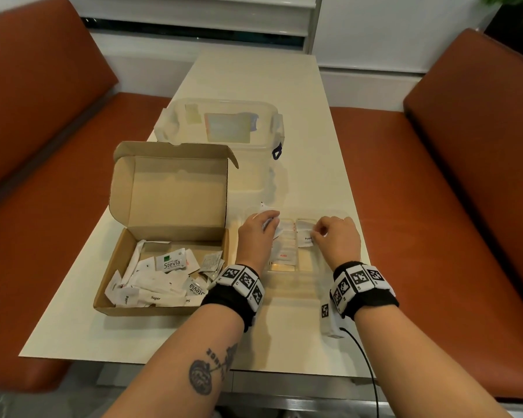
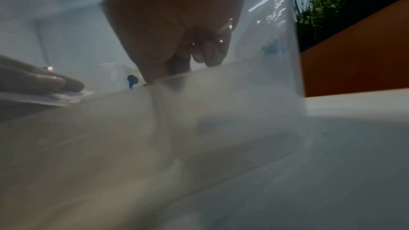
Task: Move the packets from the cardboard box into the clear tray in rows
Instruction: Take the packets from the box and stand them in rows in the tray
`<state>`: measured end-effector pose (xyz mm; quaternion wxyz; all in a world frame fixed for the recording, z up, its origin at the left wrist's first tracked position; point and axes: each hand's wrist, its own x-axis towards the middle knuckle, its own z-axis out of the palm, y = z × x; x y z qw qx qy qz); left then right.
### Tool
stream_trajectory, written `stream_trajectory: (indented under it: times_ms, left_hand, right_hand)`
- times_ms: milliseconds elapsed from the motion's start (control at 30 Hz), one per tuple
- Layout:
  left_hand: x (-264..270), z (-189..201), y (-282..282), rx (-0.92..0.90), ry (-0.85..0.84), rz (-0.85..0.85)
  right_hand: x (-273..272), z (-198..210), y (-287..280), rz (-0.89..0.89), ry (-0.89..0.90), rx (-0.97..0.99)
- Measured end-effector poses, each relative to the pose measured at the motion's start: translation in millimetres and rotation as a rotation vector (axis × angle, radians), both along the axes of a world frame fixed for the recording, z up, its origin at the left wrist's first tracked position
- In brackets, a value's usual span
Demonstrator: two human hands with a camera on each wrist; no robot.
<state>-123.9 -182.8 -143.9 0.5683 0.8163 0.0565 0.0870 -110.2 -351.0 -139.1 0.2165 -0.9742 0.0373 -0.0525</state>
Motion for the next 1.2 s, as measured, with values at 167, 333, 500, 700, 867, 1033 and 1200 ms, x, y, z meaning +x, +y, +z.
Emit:
stream_trajectory:
  times_ms: [167,333,500,700,867,1033,1200]
  left_hand:
    - [-1,1,0,-0.003,-0.002,0.002]
    - [-1,0,0,-0.002,-0.003,0.003]
    - [0,-1,0,-0.002,-0.002,-0.009]
    - [0,-2,0,0.002,-0.003,-0.008]
    - [2,-2,-2,-0.142,0.047,-0.031]
    - [0,2,-4,-0.144,0.088,-0.102]
    - [-1,13,-10,-0.434,0.143,-0.099]
  right_hand:
    - [-2,-4,-4,0.095,-0.021,-0.062]
    - [-1,-4,-6,0.162,0.022,-0.135]
    - [0,-4,-2,0.147,0.038,-0.13]
    - [0,-5,1,0.126,0.037,-0.123]
    - [-2,-3,1,0.125,0.015,-0.042]
    - [-1,14,16,0.185,-0.109,0.212]
    - [-2,23,26,0.143,0.054,0.524]
